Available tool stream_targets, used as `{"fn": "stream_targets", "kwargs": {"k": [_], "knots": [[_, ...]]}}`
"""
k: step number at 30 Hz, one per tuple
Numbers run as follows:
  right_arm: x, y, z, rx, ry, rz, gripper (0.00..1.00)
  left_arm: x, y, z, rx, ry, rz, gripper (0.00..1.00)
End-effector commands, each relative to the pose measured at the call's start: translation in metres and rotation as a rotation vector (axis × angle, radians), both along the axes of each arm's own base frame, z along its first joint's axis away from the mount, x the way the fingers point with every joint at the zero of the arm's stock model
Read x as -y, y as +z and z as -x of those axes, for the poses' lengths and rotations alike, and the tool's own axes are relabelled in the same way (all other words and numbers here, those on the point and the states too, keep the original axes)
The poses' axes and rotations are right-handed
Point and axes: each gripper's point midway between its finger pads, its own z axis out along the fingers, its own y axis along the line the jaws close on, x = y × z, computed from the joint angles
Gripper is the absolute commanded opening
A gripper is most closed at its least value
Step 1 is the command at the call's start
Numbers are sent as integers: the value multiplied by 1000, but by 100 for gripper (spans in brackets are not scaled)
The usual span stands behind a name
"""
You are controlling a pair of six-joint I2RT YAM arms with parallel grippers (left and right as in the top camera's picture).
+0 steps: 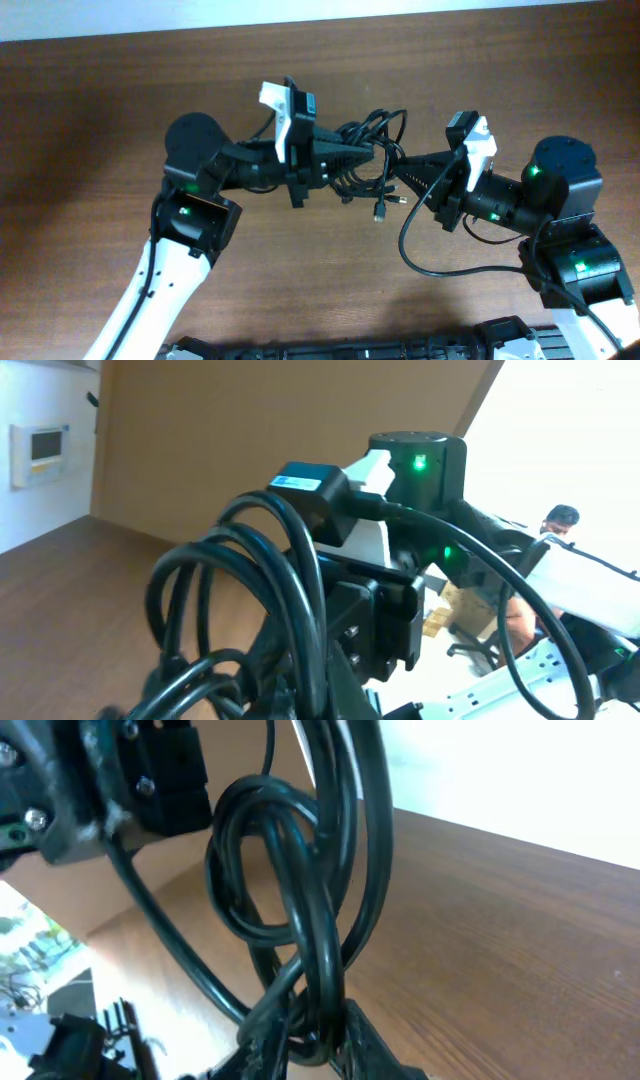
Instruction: Untangle cables
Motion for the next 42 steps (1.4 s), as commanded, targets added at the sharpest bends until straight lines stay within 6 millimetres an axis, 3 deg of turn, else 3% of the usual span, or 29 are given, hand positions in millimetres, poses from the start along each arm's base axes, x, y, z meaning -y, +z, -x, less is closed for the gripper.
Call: {"fn": "stream_targets", "kwargs": {"k": [1,5,7,8,10,13,19,21,24,25,27,28,32,38,42], "knots": [[-6,9,9,26,63,-21,26,3,7,6,31,-1,13,0],[-6,9,9,25,62,-20,34,3,7,6,31,1,14,0],[-6,9,9,25,61,-20,56,3,7,8,31,-12,11,0],[-6,9,8,25,61,-19,56,3,7,9,31,-16,11,0],[-6,9,8,25,61,-20,50,3,7,9,31,-17,11,0],[-6,9,9,25,61,-20,6,3,7,6,30,3,13,0],[-6,8,9,18,61,-19,4,3,6,-4,15,57,14,0],[-3,1,6,-8,31,-3,4,3,6,-4,15,56,14,36],[4,-9,2,-38,-19,30,4,3,6,1,17,26,10,57],[4,-12,3,-29,-11,47,4,3,5,3,18,16,9,67],[4,-17,6,-24,6,75,4,3,5,3,18,17,10,97],[4,-18,7,-32,7,75,4,3,6,2,20,20,11,100],[-7,-14,24,29,137,69,4,4,-1,1,-20,20,-9,87],[-7,-16,24,22,137,72,4,5,-28,-1,-161,20,-85,68],[-6,-21,28,5,145,86,4,5,-22,-1,-126,22,-67,64]]}}
